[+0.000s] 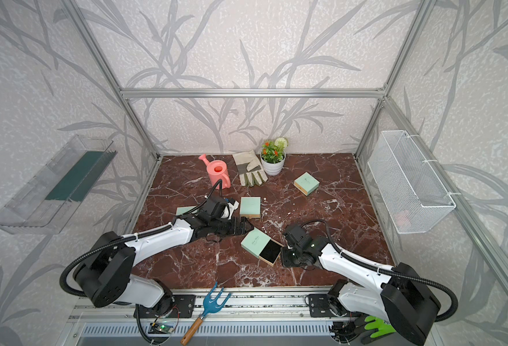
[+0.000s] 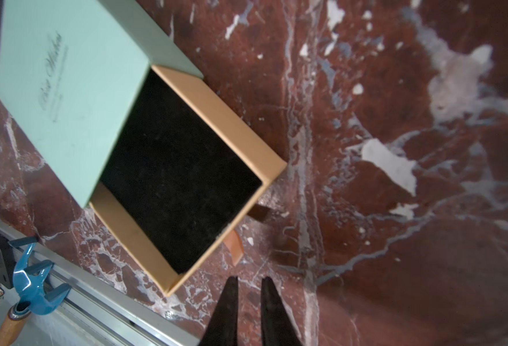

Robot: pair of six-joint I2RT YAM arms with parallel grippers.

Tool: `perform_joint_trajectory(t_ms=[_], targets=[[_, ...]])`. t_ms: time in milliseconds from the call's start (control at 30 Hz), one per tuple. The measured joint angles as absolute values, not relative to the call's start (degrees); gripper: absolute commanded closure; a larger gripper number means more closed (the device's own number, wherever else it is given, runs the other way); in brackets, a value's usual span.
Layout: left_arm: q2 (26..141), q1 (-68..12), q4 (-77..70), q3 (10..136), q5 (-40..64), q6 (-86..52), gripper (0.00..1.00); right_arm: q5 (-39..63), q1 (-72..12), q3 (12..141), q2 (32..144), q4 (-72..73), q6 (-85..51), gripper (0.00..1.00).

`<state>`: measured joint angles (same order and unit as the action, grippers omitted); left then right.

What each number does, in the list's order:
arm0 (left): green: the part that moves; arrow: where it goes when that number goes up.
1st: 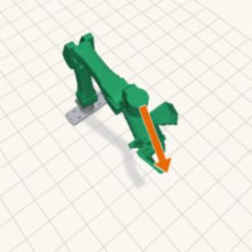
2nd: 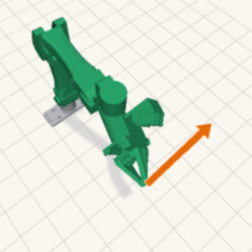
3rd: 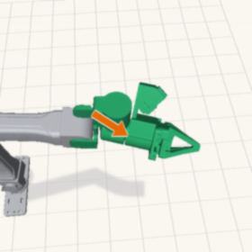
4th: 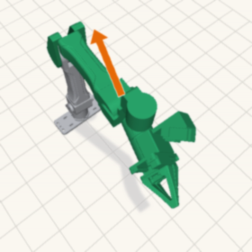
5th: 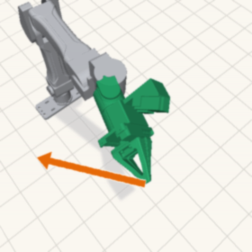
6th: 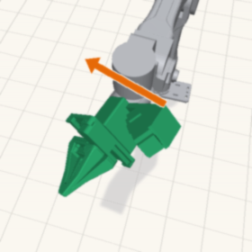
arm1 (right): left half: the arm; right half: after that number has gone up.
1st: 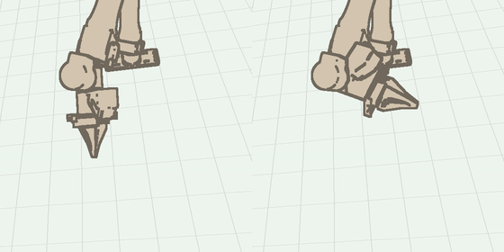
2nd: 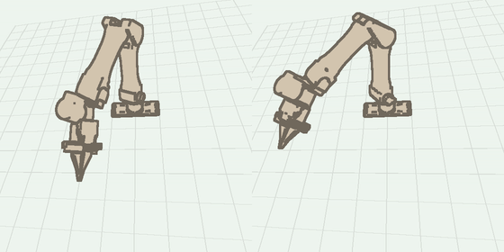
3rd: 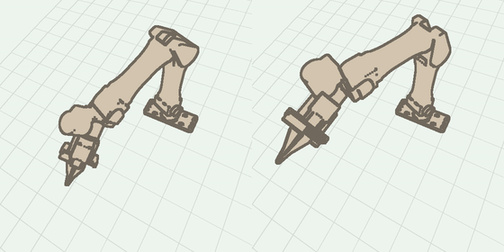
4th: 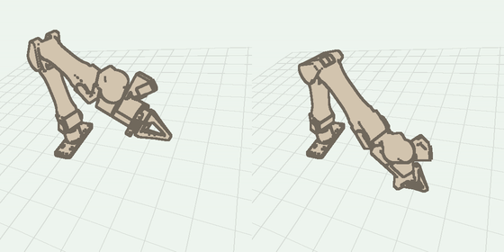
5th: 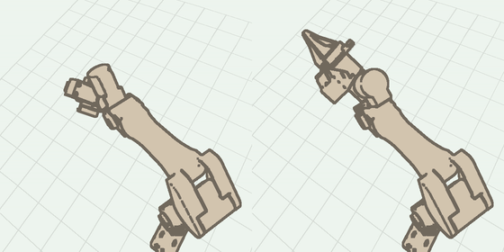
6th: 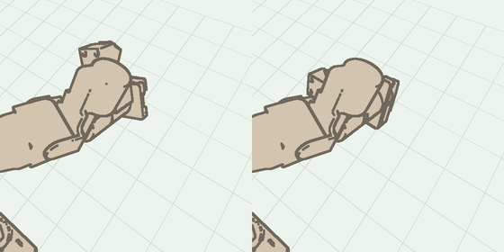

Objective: Take out the earrings from the drawer-style jewelry box
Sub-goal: Close the drawer of the jewelry box.

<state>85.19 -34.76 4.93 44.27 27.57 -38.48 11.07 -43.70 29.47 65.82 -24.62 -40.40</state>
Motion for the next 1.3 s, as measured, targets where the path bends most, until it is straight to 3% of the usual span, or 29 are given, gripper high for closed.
perform_joint_trajectory(t_ms=[367, 1300], targets=[[90.4, -35.6, 0.0, 44.2, 31.8, -39.2, 0.01, 11.6, -44.4, 29.5, 69.3, -20.7, -42.7, 0.84], [91.4, -39.4, -3.6, 43.0, 33.3, -40.7, 0.01, 11.6, -45.1, 30.6, 73.2, -19.5, -43.3, 0.85]])
